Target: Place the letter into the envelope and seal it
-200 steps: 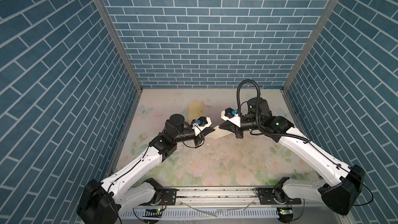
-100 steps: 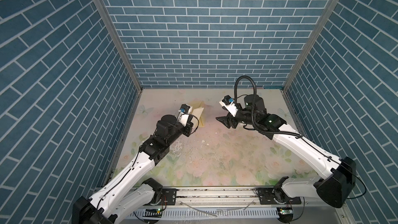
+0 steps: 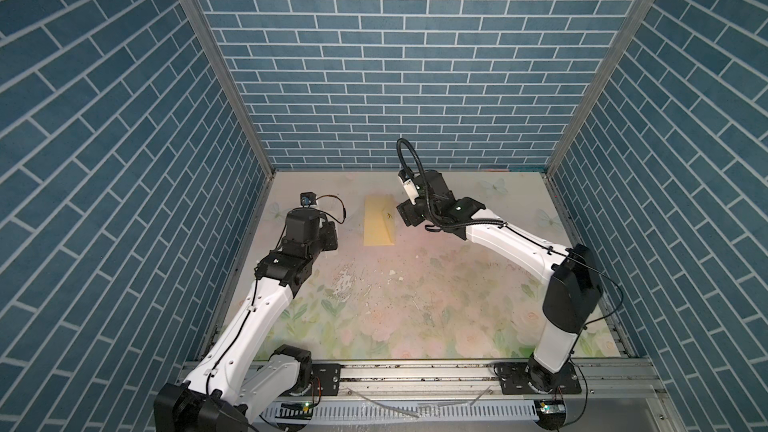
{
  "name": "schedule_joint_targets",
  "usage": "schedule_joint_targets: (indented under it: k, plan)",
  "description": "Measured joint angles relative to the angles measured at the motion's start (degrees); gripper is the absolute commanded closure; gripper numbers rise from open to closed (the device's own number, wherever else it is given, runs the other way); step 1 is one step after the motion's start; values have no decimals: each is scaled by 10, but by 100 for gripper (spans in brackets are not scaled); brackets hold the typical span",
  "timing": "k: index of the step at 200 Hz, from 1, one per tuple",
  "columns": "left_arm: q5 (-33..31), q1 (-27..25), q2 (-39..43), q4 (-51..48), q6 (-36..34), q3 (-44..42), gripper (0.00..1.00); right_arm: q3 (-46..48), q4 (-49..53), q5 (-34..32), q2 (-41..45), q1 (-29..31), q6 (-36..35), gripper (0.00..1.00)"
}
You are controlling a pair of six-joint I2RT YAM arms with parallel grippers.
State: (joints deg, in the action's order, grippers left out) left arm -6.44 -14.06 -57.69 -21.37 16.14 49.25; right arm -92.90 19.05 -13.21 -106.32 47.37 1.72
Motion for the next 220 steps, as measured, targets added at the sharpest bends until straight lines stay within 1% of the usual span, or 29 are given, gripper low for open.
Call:
schedule_joint_targets:
  k: [52, 96, 136, 147, 181, 198, 220]
  plan:
    - [-11, 7, 11, -16, 12, 0, 100, -103, 40, -65, -135, 24, 37, 18]
    - [-11, 9, 12, -16, 17, -4, 100, -156, 62, -85, -218, 38, 54, 19]
    - [-11, 10, 12, -17, 21, -4, 100, -215, 80, -109, -286, 44, 61, 22]
    - [-11, 10, 12, -17, 21, -4, 100, -235, 89, -121, -304, 45, 63, 24]
    - [-10, 10, 12, -17, 21, -5, 100, -301, 119, -163, -355, 46, 70, 35]
    - [-10, 10, 13, -17, 23, -10, 100, -322, 131, -181, -371, 47, 71, 41]
    - [-10, 10, 14, -17, 24, -15, 100, -344, 143, -201, -389, 49, 73, 47]
